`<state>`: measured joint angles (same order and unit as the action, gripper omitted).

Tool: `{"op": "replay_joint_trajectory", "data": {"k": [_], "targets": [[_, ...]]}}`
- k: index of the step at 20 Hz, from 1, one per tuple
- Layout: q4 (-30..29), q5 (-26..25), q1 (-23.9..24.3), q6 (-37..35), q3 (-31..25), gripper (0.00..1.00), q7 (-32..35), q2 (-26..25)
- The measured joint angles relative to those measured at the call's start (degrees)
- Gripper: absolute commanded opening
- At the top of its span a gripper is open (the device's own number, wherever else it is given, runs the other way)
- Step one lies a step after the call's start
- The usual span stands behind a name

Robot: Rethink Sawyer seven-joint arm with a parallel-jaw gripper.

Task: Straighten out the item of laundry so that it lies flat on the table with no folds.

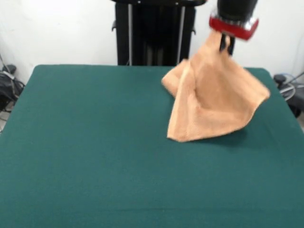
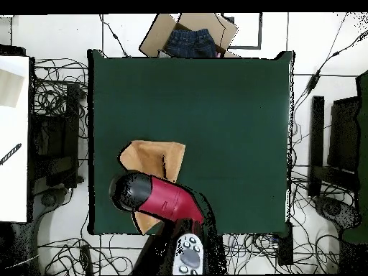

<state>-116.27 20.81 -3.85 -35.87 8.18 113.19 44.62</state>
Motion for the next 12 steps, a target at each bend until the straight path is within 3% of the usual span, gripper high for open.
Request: {"op": "replay_joint_trajectory", "data": {"k": [4,7,12], "targets": [[0.51,-1.11,1.48,-7.53,0.31,0.00,0.00,4.50],[0.44,-1.36,3.39,-7.89,0.26,0.00,0.00,6.74],[-0.02,-1.44,12.29,-5.42,-1.56,0.00,-0.30,9.06]]}}
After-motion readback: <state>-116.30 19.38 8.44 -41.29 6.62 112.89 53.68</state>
